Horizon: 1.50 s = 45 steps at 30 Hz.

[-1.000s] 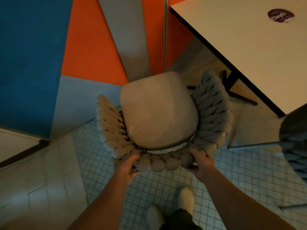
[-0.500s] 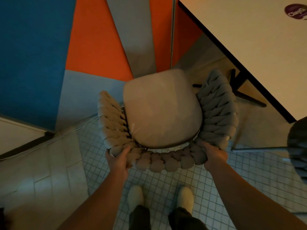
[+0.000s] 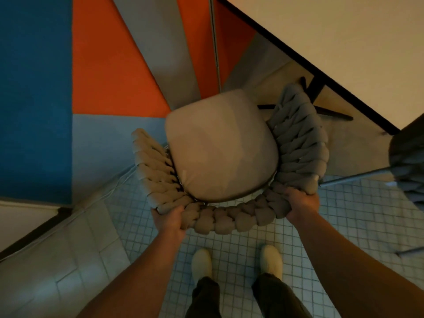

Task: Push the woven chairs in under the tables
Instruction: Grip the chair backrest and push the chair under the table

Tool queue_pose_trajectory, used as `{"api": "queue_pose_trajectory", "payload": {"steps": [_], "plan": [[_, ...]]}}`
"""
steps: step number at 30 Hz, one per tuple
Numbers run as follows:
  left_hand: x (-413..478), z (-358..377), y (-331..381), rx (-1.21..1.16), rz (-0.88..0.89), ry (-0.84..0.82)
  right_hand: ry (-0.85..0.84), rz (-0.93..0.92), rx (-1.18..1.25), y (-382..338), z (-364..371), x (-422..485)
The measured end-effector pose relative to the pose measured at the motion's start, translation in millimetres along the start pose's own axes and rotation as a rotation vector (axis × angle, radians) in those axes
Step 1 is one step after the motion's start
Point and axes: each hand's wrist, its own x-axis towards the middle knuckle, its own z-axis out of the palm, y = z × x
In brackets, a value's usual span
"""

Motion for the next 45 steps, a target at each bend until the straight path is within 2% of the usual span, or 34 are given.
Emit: {"api": "queue_pose_trajectory", "payload": {"steps": [14,20,27,32,36,45], "plan": [[53,3,58,0.245,0.038,-0.224,0.232,-0.008,0.222,71,12,-42],[65,15,78,0.331,0.021,-0.296,0.235,0.022,0.263,77,20,-47],[66,11,80,0.338,-0.054,-0.281,0.28,0.105,0.262,61,15,-45],[65,8,79,0.285,-0.028,-0.264,0.302,0.176,0.216,47,16,-46],[67,10,79,0.258,-0.067,-0.275,0.308,0.196,0.213,43,18,-47],[85,19,78,0.325,0.005,-0.28,0.367,0.152,0.27,44,24,-53]]}}
